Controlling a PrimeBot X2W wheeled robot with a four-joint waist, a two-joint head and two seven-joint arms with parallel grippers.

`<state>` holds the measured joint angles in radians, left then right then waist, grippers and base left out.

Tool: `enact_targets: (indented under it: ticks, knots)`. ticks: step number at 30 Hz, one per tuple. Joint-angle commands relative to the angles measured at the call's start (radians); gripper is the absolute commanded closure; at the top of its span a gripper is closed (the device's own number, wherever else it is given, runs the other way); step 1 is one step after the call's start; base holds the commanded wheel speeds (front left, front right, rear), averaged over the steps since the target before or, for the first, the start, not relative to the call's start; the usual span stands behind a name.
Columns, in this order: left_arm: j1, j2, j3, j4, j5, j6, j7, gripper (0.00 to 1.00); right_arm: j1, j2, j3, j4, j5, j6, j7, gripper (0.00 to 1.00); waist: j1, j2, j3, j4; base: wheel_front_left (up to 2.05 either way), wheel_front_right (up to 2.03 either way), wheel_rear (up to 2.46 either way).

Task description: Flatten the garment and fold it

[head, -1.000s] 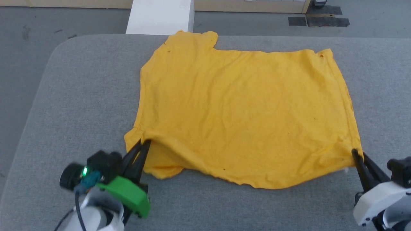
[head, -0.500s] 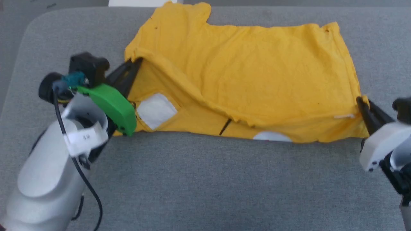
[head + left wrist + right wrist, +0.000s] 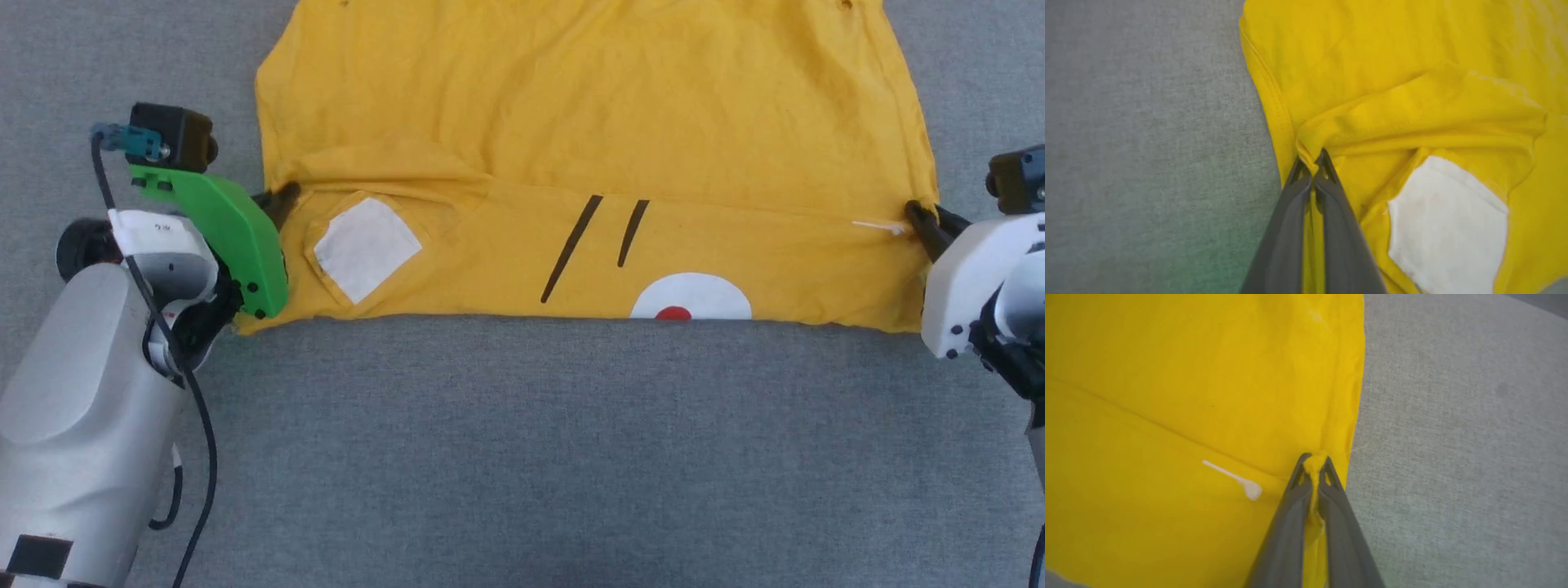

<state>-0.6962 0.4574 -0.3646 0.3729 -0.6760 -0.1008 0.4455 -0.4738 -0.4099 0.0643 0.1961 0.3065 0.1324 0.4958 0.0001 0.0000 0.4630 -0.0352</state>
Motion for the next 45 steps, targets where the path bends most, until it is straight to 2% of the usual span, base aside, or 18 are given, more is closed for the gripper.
enact_targets:
  ticks: [1,8,9,10,11,12,15,16,19,22,25,28,33,38,39,40,45]
  knots:
    - [0.008,0.006,0.001,0.021,-0.023,0.012,0.043,1.00,-0.030,-0.010,0.016,0.020,0.018,-0.002,0.020,1.00,-0.0001,0.0000,0.015,-0.005,0.00,0.00,0.00]
    - [0.059,0.009,-0.006,0.034,-0.110,0.046,0.237,1.00,-0.093,-0.031,0.068,0.099,0.127,-0.002,0.154,1.00,-0.0001,0.0000,0.021,-0.003,0.00,0.00,0.00]
    - [0.064,0.009,-0.003,0.025,-0.115,0.053,0.241,0.69,-0.095,-0.030,0.064,0.104,0.138,-0.002,0.168,1.00,-0.0001,0.0000,0.019,-0.002,0.00,0.00,0.00]
    - [0.070,0.007,0.006,0.008,-0.116,0.060,0.224,0.15,-0.097,-0.027,0.059,0.106,0.148,-0.002,0.180,1.00,-0.0001,0.0000,0.015,-0.001,0.00,0.00,0.00]
    - [0.073,0.005,0.017,-0.009,-0.115,0.063,0.193,0.00,-0.097,-0.024,0.053,0.104,0.156,-0.002,0.183,0.55,-0.0001,0.0000,0.010,0.000,0.00,0.00,0.00]
    - [0.079,0.002,0.032,-0.027,-0.111,0.065,0.145,0.00,-0.095,-0.017,0.042,0.101,0.164,-0.002,0.181,0.00,-0.0001,0.0000,0.004,0.001,0.00,0.00,0.00]
    - [0.107,0.000,0.065,-0.073,-0.064,0.073,-0.027,0.00,-0.074,-0.001,0.019,0.074,0.170,-0.002,0.138,0.00,-0.0001,0.0000,-0.024,0.003,0.00,0.00,0.00]
    - [0.143,-0.006,0.082,-0.108,-0.021,0.087,-0.156,0.00,-0.044,0.013,0.005,0.044,0.174,-0.002,0.081,0.00,-0.0001,0.0000,-0.051,0.004,0.00,0.00,0.00]
    - [0.223,-0.040,0.119,-0.161,0.011,0.133,-0.330,0.00,0.021,0.036,-0.020,-0.012,0.166,-0.002,-0.030,0.00,-0.0001,0.0000,-0.098,0.004,0.00,0.00,0.00]
    - [0.317,-0.086,0.146,-0.208,0.014,0.182,-0.439,0.00,0.097,0.066,-0.062,-0.066,0.135,-0.002,-0.166,0.00,-0.0001,0.0000,-0.142,0.006,0.00,0.00,0.00]
    - [0.396,-0.110,0.155,-0.235,0.026,0.229,-0.488,0.00,0.167,0.108,-0.103,-0.106,0.091,-0.002,-0.287,0.00,-0.0001,0.0000,-0.175,-0.001,0.00,0.00,0.00]
    - [0.451,-0.123,0.155,-0.247,0.040,0.282,-0.491,0.00,0.232,0.162,-0.134,-0.142,0.049,-0.002,-0.386,0.00,-0.0001,0.0000,-0.194,-0.008,0.00,0.00,0.00]
    - [0.474,-0.119,0.145,-0.232,0.057,0.339,-0.439,0.00,0.293,0.224,-0.132,-0.185,-0.001,-0.002,-0.490,0.00,-0.0001,0.0000,-0.206,-0.030,0.00,0.00,0.00]
    - [0.464,-0.108,0.134,-0.186,0.045,0.384,-0.320,0.00,0.326,0.271,-0.119,-0.218,-0.041,-0.002,-0.552,0.00,-0.0001,0.0000,-0.206,-0.056,0.00,0.00,0.00]
    - [0.458,-0.100,0.122,-0.155,0.035,0.412,-0.234,0.00,0.334,0.284,-0.105,-0.224,-0.046,-0.002,-0.559,0.00,-0.0001,0.0000,-0.204,-0.073,0.00,0.00,0.00]
    - [0.455,-0.094,0.117,-0.140,0.033,0.421,-0.199,0.00,0.337,0.287,-0.100,-0.223,-0.047,-0.002,-0.559,0.00,-0.0001,0.0000,-0.203,-0.080,0.00,0.00,0.00]
    - [0.447,-0.079,0.095,-0.111,0.016,0.443,-0.073,0.00,0.344,0.292,-0.085,-0.221,-0.052,-0.002,-0.561,0.00,-0.0001,0.0000,-0.203,-0.101,0.00,0.00,0.00]
